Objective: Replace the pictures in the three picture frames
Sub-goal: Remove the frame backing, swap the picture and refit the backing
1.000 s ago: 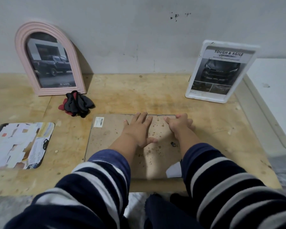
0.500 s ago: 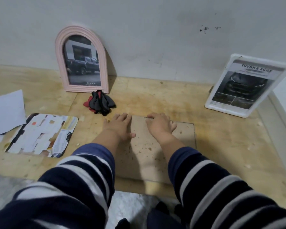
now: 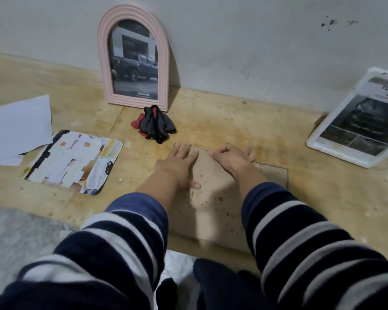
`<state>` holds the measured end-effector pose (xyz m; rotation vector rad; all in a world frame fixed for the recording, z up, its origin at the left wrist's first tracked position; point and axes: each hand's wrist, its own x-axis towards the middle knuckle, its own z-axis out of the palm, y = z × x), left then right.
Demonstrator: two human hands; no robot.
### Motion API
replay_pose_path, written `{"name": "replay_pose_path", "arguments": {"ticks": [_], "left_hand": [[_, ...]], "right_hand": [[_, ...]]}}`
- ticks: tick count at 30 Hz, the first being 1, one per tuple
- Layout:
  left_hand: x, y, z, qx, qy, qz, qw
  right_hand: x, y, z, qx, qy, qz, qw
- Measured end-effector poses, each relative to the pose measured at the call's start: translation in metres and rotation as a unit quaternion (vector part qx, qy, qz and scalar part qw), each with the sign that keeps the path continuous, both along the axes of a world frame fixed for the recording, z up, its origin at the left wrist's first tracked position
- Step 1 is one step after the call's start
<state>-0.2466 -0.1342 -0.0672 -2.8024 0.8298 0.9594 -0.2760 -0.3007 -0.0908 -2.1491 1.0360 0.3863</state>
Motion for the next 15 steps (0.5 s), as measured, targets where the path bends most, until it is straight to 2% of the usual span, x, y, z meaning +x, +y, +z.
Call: {"name": "replay_pose_path", "arguments": {"ticks": [9,15], "left_hand": [[-0.005,-0.008,0.005,0.071,-0.045,-0.038,0.996],[-0.008,-0.01,0.01,0.08,-0.058,-0.044,0.994]], "right_hand": [[0.0,0.001,-0.003,0.01,0.001,0.01,1.0],[0.006,0.0,-0.001,0.024,0.006,-0.001,1.0]]}}
